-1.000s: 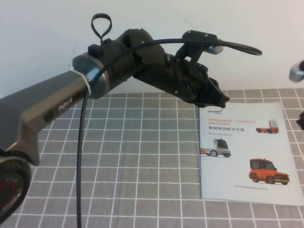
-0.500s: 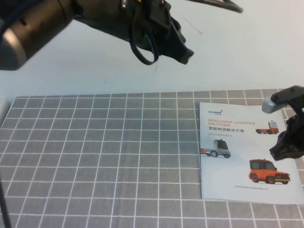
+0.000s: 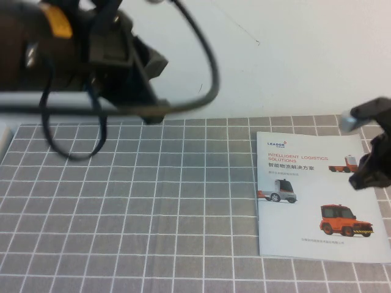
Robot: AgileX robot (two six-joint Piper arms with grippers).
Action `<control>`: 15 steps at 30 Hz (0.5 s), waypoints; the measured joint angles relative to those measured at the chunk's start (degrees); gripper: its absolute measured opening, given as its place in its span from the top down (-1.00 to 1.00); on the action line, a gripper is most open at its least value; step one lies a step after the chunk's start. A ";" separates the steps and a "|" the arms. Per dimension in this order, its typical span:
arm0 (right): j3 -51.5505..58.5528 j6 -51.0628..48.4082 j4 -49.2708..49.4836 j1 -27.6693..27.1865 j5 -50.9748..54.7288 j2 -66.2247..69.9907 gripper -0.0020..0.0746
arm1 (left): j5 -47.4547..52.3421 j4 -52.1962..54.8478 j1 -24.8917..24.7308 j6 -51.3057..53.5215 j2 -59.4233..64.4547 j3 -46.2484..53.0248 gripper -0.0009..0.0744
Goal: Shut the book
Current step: 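Close the open booklet and leave it lying on the table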
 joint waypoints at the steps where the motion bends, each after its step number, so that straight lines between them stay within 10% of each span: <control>1: -0.83 0.00 -0.31 0.00 0.68 -2.60 0.95 | -2.99 1.18 0.00 -0.66 -2.78 4.13 0.99; 15: 4.47 8.25 -15.64 0.00 9.55 -47.06 0.95 | -29.48 8.08 0.00 -7.82 -39.23 49.40 0.99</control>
